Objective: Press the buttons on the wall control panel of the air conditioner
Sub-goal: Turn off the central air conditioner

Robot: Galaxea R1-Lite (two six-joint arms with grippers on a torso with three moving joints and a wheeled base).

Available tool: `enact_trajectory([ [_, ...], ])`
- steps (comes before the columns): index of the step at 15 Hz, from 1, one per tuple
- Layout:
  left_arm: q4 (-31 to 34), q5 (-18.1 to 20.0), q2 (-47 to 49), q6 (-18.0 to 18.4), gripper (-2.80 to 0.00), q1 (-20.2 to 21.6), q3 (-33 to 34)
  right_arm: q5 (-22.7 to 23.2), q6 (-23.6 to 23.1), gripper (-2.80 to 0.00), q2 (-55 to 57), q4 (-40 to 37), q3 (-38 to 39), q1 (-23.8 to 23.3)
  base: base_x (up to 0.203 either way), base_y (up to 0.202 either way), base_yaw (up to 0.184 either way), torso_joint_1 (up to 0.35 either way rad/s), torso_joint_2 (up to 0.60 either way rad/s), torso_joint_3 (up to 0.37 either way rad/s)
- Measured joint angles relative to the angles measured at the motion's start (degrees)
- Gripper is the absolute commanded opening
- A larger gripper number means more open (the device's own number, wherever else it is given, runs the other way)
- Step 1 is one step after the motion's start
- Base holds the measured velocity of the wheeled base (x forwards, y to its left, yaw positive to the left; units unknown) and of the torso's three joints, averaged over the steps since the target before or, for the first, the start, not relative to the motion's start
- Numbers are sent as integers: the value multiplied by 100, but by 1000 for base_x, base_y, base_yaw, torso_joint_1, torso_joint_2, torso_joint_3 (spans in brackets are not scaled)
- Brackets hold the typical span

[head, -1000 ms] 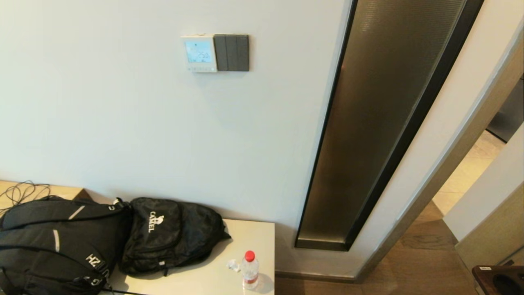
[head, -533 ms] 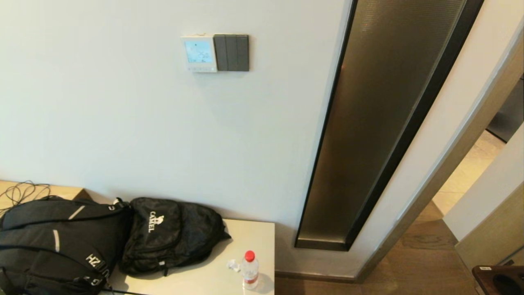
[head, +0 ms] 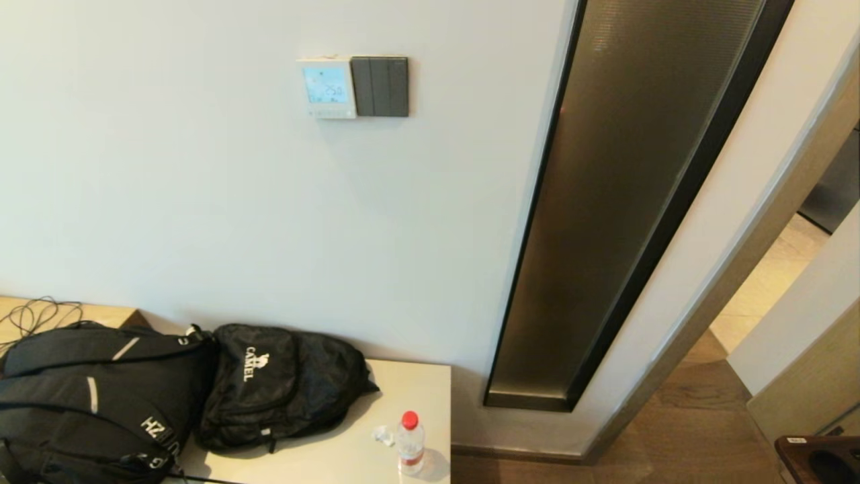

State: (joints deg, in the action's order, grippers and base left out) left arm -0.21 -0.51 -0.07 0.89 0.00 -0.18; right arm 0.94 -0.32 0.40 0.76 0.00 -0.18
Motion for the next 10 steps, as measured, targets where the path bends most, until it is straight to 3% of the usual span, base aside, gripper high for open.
enact_trajectory([
  [10, -11, 29, 0, -27, -280, 0, 2, 0, 8, -280, 0, -3, 0, 0, 0, 0, 0, 0, 0, 0],
])
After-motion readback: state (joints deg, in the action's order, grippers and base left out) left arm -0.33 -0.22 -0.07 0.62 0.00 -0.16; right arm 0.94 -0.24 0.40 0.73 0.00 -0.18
